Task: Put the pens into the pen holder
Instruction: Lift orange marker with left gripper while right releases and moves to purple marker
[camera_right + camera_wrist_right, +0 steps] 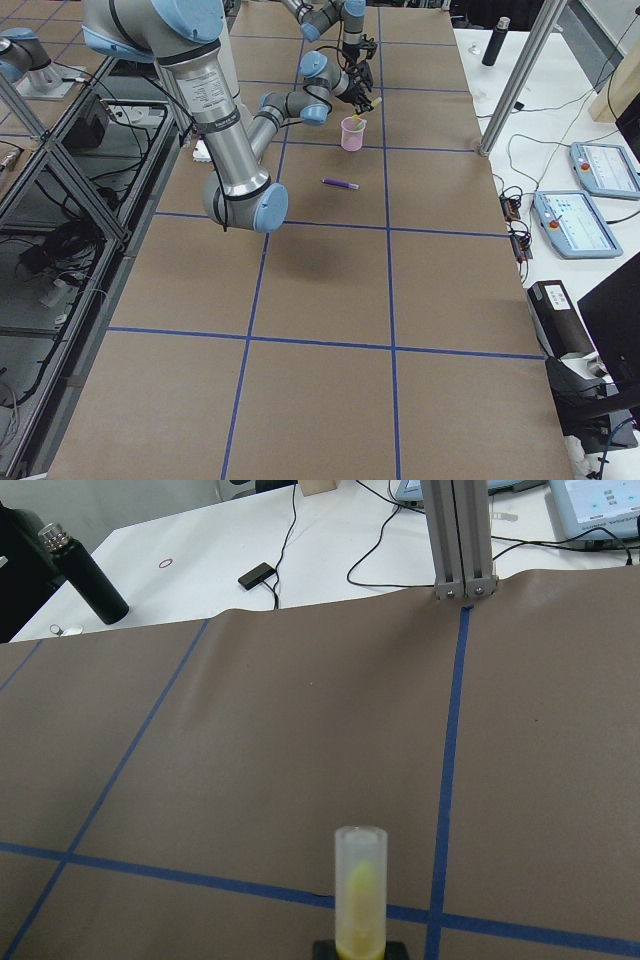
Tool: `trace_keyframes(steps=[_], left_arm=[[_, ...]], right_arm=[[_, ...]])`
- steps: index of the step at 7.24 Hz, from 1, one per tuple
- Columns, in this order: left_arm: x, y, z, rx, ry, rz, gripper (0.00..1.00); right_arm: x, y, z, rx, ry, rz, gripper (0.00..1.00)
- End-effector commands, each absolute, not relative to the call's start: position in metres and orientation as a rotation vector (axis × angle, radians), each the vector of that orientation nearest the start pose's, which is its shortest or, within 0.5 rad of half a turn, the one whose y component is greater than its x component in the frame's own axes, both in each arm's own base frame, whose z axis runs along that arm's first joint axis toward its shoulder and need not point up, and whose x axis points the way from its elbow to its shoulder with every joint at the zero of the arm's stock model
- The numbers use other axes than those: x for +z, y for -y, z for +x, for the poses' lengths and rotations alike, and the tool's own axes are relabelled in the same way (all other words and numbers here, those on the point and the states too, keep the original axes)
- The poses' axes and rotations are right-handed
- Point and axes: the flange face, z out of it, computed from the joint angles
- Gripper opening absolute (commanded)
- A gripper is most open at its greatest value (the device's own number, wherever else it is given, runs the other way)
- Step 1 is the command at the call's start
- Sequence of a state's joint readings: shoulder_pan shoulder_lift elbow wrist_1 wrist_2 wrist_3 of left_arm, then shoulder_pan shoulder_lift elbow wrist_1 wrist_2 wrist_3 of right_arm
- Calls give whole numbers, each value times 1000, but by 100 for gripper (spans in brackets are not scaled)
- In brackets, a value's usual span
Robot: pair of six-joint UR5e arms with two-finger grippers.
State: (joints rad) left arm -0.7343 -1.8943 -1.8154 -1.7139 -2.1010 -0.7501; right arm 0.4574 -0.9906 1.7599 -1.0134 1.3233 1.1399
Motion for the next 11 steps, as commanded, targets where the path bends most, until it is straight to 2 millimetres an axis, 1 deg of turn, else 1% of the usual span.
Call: trace_keyframes(steps=[1,2,3,4,5,6,7,8,9,10,11], left_arm=[[347,470,374,257,-859,135,0],[346,473,373,254,-859,137,0],[346,475,371,250,-859,139,0],[346,475,370,249,-859,140,0],[347,475,370,248,-858,139,0],[347,475,370,248,-858,139,0],[346,476,370,248,-858,141,0],[335,483,365,241,-870,163,0],[295,493,366,235,-907,222,0],[258,498,362,209,-929,306,0],[224,499,353,133,-965,433,0]], right_arm=[[190,409,-529,199,1076,800,0],[191,404,-533,197,1075,804,0],[194,394,-543,195,1064,811,0],[198,389,-548,201,1050,823,0],[196,389,-548,209,1052,830,80],[191,390,-547,239,1057,863,100],[187,390,-547,241,1065,868,100],[170,388,-543,244,1100,868,100],[164,397,-537,220,1139,811,100],[170,415,-527,183,1155,724,100],[176,435,-512,180,1130,627,100]])
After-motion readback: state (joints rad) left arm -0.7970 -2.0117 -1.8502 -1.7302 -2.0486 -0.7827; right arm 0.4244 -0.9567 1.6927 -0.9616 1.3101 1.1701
